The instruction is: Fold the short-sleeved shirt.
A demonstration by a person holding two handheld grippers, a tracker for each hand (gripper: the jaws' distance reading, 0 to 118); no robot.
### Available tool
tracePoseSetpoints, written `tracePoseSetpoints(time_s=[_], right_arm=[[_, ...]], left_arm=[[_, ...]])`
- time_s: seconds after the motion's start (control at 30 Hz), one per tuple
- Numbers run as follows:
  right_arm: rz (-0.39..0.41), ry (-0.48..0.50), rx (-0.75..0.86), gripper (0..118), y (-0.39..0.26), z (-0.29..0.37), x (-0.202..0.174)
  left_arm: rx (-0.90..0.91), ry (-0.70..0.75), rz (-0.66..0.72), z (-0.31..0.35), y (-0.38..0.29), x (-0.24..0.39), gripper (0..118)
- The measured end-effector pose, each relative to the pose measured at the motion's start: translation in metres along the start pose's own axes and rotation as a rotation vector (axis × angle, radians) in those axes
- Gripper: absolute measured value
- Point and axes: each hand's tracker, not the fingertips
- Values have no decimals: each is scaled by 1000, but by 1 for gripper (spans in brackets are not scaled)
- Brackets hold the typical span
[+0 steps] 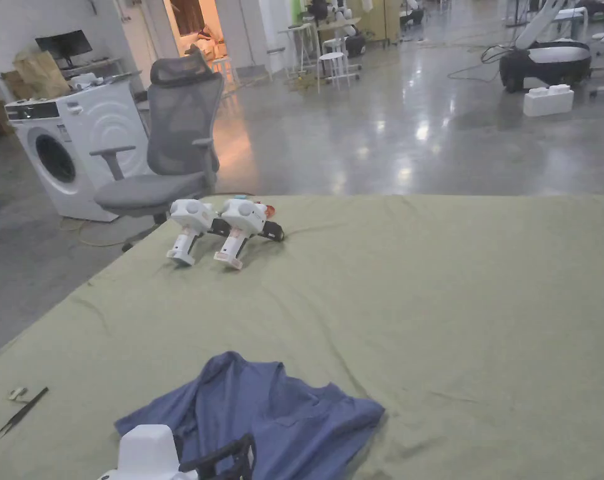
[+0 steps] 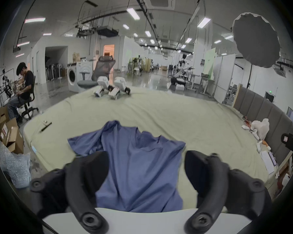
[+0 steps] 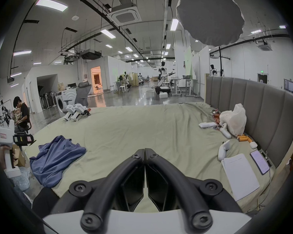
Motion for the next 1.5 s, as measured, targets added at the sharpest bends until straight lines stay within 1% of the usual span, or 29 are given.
tracePoseSetpoints(time_s=[0.03, 0.07, 0.2, 0.23, 0.3, 0.33, 0.37, 0.43, 0.5, 0.57, 0.6, 0.63, 0.73, 0.8, 0.83, 0.87, 0.9, 0.93, 0.97, 1.0, 1.17, 1.23, 1.37, 1.5], right_arm=[[-4, 9, -15, 0, -2, -3, -1], [-2, 15, -27, 0, -4, -6, -2], [19, 13, -78, 0, -14, -15, -4], [18, 11, -92, 0, -17, -17, -3], [17, 7, -120, 0, -22, -20, -2], [19, 4, -132, 0, -24, -22, -1], [22, 0, -144, 0, -26, -24, 0], [23, -6, -166, 0, -30, -28, 1], [13, -8, -181, 0, -31, -30, 3], [5, -12, -182, 0, -32, -30, 3], [1, -12, -183, 0, -33, -29, 3], [-4, -9, -184, 0, -34, -30, 3], [-11, 3, -192, 0, -35, -30, 2], [-11, 15, -186, 0, -33, -25, 0], [-6, 21, -179, 0, -31, -23, 0], [4, 22, -177, 0, -26, -18, 0], [11, 20, -177, 0, -21, -13, 1], [12, 24, -159, 0, -18, -6, 3], [6, 29, -141, 0, -16, 0, 7], [0, 25, -135, 0, -14, 4, 10], [-49, -31, -84, 0, -13, 29, 29], [-69, -66, -68, 0, -14, 41, 39], [-123, -146, -62, 0, -22, 61, 62], [-194, -232, -81, 0, -31, 73, 85]], left_arm=[[-23, -2, 6, -15, -3, -4, 98], [-49, -2, 19, -30, -5, -9, 100], [-207, -1, 42, -98, -18, -21, 100], [-232, 5, 7, -116, -22, -22, 100], [-293, -1, -19, -145, -31, -22, 100], [-315, 0, -11, -158, -34, -22, 100], [-354, 11, 26, -172, -35, -23, 100], [-372, 23, 30, -193, -38, -22, 100], [-418, 35, -7, -205, -42, -18, 98], [-415, 61, -43, -206, -44, -14, 91], [-410, 59, -31, -203, -42, -13, 82], [-408, 54, -23, -201, -39, -14, 65], [-393, 43, -22, -198, -33, -10, 2], [-427, 51, 5, -203, -31, -9, 0], [-454, 60, 48, -204, -25, -8, 0], [-470, 35, 94, -201, -13, -7, 0], [-421, -13, 97, -191, 0, -4, 0], [-330, -67, 56, -179, 14, 4, 0], [-307, -73, 9, -171, 31, 17, 0], [-291, -66, -6, -164, 45, 28, 0], [-173, -243, 0, -150, 101, 106, 0], [-160, -297, -51, -153, 112, 154, 0], [-174, -476, -246, -158, 100, 275, 0], [-242, -664, -360, -155, 48, 391, 0]])
